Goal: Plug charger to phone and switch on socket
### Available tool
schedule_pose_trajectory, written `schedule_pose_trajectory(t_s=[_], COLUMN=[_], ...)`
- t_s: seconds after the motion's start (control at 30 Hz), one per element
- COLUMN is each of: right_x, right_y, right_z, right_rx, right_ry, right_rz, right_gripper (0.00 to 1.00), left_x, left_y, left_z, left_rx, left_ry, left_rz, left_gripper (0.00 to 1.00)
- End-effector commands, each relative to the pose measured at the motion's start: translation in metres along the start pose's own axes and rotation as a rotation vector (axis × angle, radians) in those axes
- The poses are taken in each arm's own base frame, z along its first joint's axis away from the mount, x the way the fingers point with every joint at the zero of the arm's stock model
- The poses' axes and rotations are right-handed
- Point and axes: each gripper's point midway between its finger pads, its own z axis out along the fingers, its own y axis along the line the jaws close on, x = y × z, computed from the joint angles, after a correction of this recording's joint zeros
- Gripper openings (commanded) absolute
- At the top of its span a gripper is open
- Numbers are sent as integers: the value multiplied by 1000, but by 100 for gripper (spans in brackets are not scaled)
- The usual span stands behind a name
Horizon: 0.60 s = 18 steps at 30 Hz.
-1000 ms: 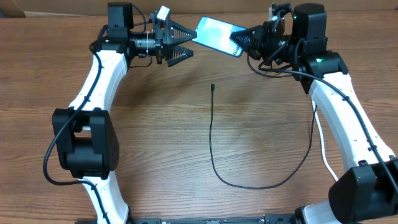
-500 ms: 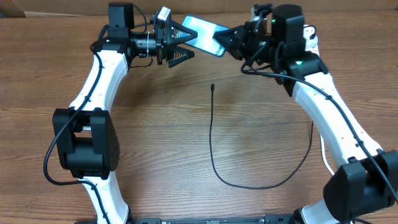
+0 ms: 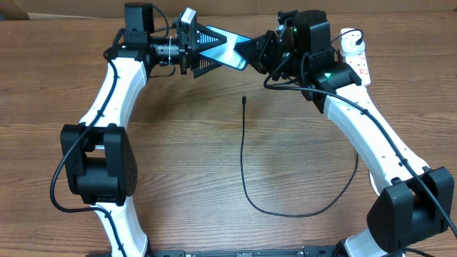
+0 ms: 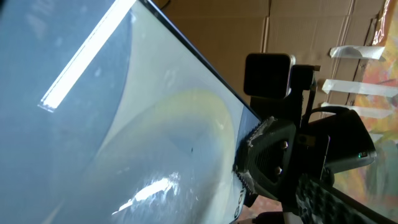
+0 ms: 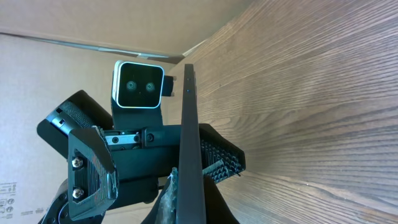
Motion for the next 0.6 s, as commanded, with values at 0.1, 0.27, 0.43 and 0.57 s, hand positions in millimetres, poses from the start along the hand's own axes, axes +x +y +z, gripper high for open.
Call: schedule_pose_trajectory(t_s=[0.1,0.27,0.43,0.57], right_x=[7,20,47,66], right_y=[2,-6,-8,-9], right_z=[-1,1,7,12], right_rx=[20,59,91,116], right_ry=[22,62,132,172], right_rz=[5,3,-37,-38], right_gripper=[4,4,4,4], left_x=[1,0,-2,-5], left_y=[-4,-3,-3,-6], left_z=[3,3,3,3], left_rx=[7,4,-2,3], left_ry=[12,9,0,-5], left_rz=[-7,-18,-31,-31], left_gripper=[89,89,89,89])
